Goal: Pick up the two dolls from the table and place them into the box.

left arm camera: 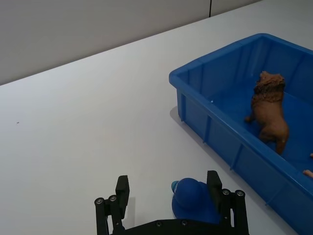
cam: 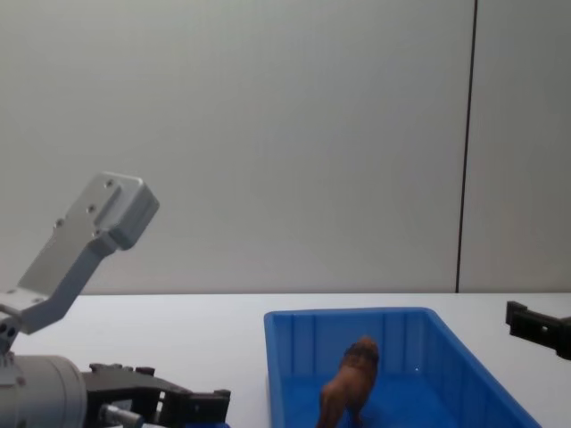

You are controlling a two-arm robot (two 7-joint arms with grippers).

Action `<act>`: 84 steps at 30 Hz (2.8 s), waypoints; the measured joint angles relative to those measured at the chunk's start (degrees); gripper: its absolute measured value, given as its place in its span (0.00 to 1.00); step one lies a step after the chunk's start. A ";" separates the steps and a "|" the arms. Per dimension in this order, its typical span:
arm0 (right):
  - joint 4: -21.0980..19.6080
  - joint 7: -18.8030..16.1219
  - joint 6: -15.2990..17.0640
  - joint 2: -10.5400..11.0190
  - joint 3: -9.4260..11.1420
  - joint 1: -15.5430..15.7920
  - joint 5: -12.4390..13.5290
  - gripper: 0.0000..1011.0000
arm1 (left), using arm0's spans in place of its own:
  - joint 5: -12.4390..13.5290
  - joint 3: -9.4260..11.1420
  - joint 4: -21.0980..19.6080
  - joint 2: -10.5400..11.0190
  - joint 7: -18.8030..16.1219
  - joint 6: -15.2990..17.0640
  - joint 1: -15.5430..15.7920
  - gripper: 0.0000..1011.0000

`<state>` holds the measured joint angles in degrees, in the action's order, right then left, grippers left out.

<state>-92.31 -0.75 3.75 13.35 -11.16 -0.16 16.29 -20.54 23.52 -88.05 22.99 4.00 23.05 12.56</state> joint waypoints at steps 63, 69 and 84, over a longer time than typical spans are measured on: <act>0.00 -0.01 0.00 0.00 0.00 0.00 0.00 0.99 | 4.05 -0.97 -3.88 -0.63 7.65 -10.50 1.33 0.12; 0.00 -0.01 0.00 0.00 0.00 0.00 0.00 0.99 | 4.85 -0.66 -3.76 -1.45 10.91 -11.10 2.58 0.08; 0.01 -0.01 0.00 -0.01 0.00 -0.01 0.00 0.99 | 8.16 0.82 2.69 -5.85 16.68 -12.55 7.87 0.16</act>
<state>-92.30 -0.75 3.75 13.34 -11.16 -0.17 16.29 -12.38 24.34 -85.36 17.14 20.67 10.51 20.42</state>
